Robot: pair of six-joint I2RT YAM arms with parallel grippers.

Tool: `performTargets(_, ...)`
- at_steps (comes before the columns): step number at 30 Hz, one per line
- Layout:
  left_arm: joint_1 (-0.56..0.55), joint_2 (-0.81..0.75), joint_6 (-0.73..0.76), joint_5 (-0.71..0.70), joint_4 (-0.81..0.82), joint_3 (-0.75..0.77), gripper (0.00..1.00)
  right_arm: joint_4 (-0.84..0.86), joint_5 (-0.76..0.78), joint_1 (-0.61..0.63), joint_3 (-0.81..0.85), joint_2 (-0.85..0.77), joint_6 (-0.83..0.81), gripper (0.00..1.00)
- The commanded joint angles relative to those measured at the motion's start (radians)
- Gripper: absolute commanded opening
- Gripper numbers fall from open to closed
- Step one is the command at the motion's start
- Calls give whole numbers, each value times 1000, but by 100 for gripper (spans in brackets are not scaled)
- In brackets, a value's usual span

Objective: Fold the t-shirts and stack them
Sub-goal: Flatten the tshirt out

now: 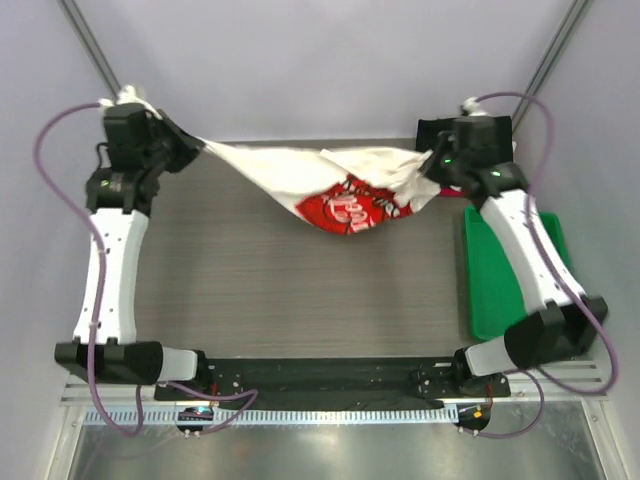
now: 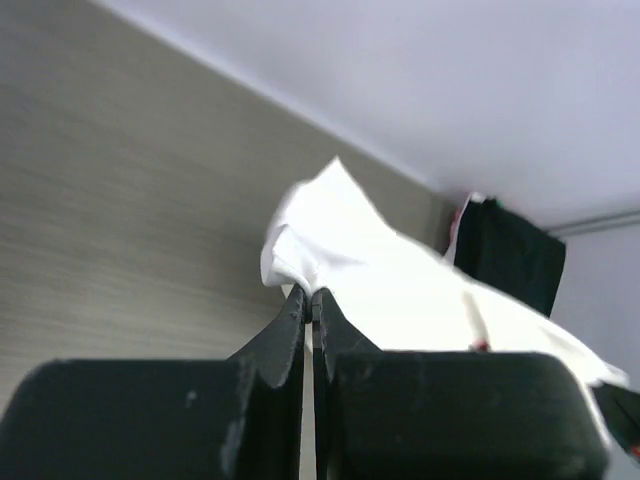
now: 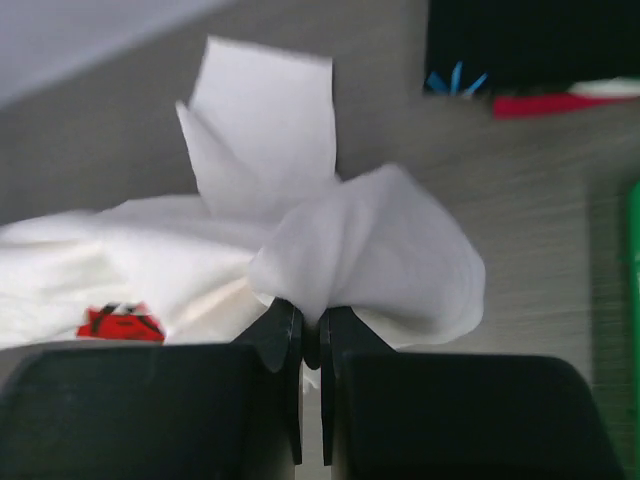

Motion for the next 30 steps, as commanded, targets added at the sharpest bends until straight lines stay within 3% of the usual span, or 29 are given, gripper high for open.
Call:
performTargets(1,52,-89,97,-22,-158,119,0,-156,17,-45,65,-196,-44,1)
performTargets(4,91,-182,114,-37,-174,60,0,-149,8,-43,-80,-317,-12,1)
performTargets(11,95,-458,114,-84,-137,-376,0,14,-114,-43,-546,-513,89,1)
performTargets(12,95,-484,113,-86,-139,-461,0,28,-142,-43,-586,-524,100,11)
performTargets(13,95,-538,110,-127,-142,-498,0,43,-144,-43,-647,-527,108,31)
performTargets(14,95,-560,105,-138,-143,-538,0,43,-139,-43,-669,-530,118,64)
performTargets(17,95,-630,94,-138,-143,-664,0,31,-116,-43,-715,-530,129,79)
performTargets(23,97,-699,87,-120,-152,-790,0,0,-102,9,-807,-575,230,82)
performTargets(30,95,-692,116,-132,-146,-772,0,23,43,352,-936,-573,457,80)
